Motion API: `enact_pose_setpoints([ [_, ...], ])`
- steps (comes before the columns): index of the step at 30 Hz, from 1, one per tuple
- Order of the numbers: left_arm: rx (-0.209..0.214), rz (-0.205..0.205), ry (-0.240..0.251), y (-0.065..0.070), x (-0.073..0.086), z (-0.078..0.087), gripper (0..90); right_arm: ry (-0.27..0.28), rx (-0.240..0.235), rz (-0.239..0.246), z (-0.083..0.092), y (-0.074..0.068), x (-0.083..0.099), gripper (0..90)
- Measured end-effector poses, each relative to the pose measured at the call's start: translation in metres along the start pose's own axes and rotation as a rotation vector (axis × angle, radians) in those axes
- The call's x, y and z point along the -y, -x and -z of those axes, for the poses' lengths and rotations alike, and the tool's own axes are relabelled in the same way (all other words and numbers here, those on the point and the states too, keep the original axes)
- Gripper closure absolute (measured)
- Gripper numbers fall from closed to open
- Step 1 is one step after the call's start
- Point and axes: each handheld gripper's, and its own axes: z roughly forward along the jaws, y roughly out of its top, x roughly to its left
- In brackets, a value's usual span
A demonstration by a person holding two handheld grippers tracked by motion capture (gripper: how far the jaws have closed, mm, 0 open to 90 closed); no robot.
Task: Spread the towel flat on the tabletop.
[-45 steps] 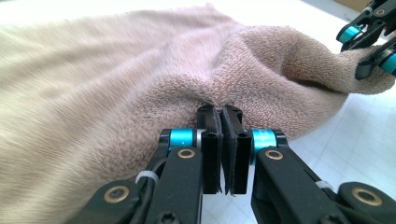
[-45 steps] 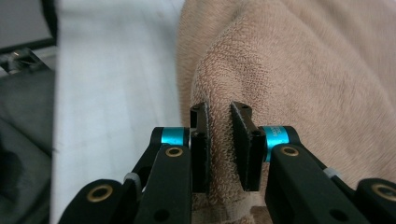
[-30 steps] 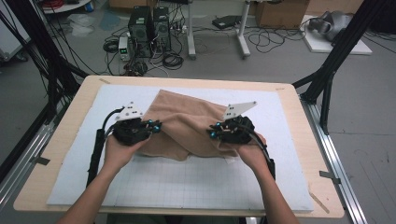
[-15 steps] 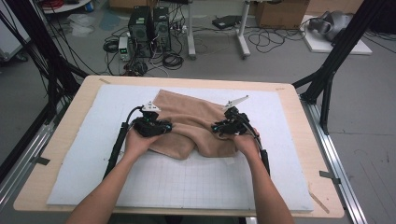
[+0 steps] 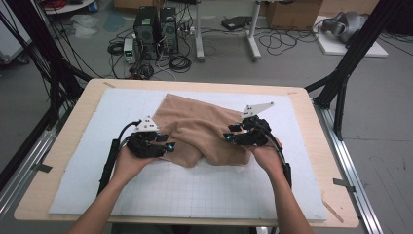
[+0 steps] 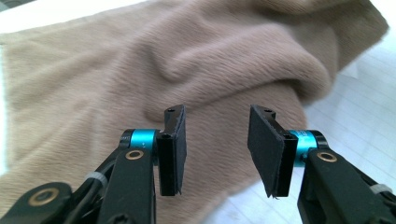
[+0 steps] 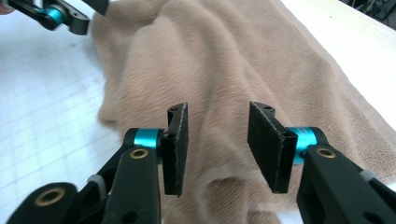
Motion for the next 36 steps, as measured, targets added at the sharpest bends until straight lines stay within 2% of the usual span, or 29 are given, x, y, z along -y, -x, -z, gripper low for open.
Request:
enact_pose_setpoints([
  [3,0.027,-0.002,-0.025,0.007,0.004,-0.01,55.7,0.008,0.006,0.032,0.007,-0.01,0.006,57.4],
  [5,0.047,-0.002,-0.024,0.012,0.005,-0.016,55.3,0.024,0.004,0.033,0.01,-0.015,0.011,57.4],
  [7,0.066,-0.002,-0.017,0.018,0.004,-0.023,54.9,0.022,0.017,0.046,0.012,-0.018,0.016,57.4],
  [10,0.078,-0.018,-0.038,0.029,0.002,-0.038,54.0,-0.005,0.028,0.053,0.008,-0.019,0.023,57.3],
  [14,0.069,-0.001,-0.076,0.039,0.003,-0.061,49.7,-0.049,0.049,0.035,-0.001,-0.011,0.03,57.3],
  [17,0.032,-0.006,-0.104,0.043,0.004,-0.075,49.2,-0.063,0.05,0.021,-0.005,-0.006,0.033,57.3],
  [21,-0.008,-0.018,-0.112,0.042,0.003,-0.08,60.3,-0.083,0.054,0.031,-0.01,-0.008,0.034,57.1],
  [23,0.0,-0.022,-0.107,0.039,0.002,-0.077,70.7,-0.081,0.052,0.037,-0.011,-0.01,0.034,57.0],
  [25,0.008,-0.045,-0.108,0.038,0.001,-0.071,79.8,-0.081,0.043,0.043,-0.012,-0.01,0.035,56.7],
  [28,0.026,-0.076,-0.101,0.039,-0.002,-0.057,81.9,-0.083,0.032,0.039,-0.012,-0.009,0.036,55.9],
  [31,0.051,-0.078,-0.067,0.035,-0.003,-0.034,82.2,-0.084,0.017,0.037,-0.013,-0.007,0.036,54.7],
  [36,0.095,-0.069,-0.033,0.027,0.003,0.008,82.4,-0.1,0.029,0.036,-0.014,-0.006,0.035,55.1],
])
